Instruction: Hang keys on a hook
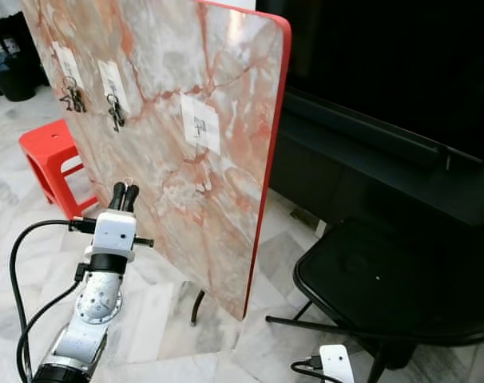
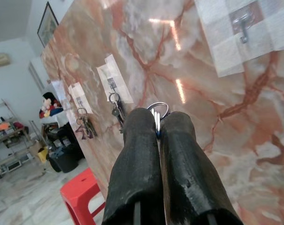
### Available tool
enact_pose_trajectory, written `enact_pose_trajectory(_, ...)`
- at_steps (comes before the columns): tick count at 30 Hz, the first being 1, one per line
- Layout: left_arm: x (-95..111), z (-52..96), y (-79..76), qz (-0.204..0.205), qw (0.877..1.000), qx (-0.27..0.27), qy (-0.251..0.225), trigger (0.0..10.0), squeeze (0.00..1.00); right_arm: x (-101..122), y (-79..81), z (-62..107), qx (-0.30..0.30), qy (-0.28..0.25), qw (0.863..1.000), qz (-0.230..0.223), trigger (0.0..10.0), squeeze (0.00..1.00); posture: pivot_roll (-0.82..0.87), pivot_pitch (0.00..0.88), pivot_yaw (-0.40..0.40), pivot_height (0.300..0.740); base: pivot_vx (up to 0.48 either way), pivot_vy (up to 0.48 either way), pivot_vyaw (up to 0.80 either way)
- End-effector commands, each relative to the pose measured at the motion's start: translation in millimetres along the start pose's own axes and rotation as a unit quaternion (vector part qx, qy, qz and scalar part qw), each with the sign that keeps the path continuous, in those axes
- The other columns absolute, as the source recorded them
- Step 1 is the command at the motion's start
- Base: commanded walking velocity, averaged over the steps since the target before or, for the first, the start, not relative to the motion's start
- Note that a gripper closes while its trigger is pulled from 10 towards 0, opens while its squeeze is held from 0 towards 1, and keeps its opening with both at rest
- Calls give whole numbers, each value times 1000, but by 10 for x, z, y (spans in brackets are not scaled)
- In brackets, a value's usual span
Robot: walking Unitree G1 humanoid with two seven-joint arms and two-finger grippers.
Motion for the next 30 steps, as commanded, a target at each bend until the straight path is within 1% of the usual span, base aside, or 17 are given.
enact_pose_trajectory(1, 66, -36, -9, 5, 1000, -2, -15, 10000, 0, 15, -8, -1, 1, -2, 1000, 1, 10000, 0, -11, 0, -52, 740, 326, 0, 0)
enact_pose_trajectory(4, 70, -35, -9, 5, 1000, -1, -15, 10000, 0, 15, -8, -1, 1, -1, 1000, 2, 10000, 0, -10, 0, -54, 740, 326, 0, 0)
enact_pose_trajectory(7, 78, -35, -12, 6, 1000, -2, -17, 10000, 0, 12, -9, -2, 1, 3, 1000, 12, 10000, 0, -10, 0, -54, 740, 326, 0, 0)
enact_pose_trajectory(17, 93, -37, -26, 10, 1000, -4, -20, 10000, 0, 14, -11, -2, 2, 3, 1000, 10, 10000, 0, -11, 0, -54, 740, 331, 0, 0)
enact_pose_trajectory(22, 126, -32, -21, 16, 999, -5, -32, 10000, 0, 15, -7, -2, 2, 3, 1000, 12, 10000, 0, -10, 0, -53, 740, 316, 0, 0)
enact_pose_trajectory(25, 164, -21, -27, 28, 999, -8, -41, 10000, 0, 17, -7, -2, 2, 3, 1000, 12, 10000, 0, -10, 0, -53, 740, 0, 0, 0)
enact_pose_trajectory(30, 188, 2, -2, 29, 998, -7, -47, 10000, 0, 21, -2, -3, 2, 2, 1000, 14, 10000, 0, -8, 0, -52, 740, 0, 0, 0)
Point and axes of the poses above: a point about 5 cm out from each wrist's last joint towards the gripper, its own z axis pointing back from the gripper into the wrist, its own x axis along the axis of the wrist's last joint, y = z × x, the point moved 3 cm from there along -z, pointing out of the wrist towards the gripper, and after that the axes turned 13 degrees about -z, right-handed, at the moved point
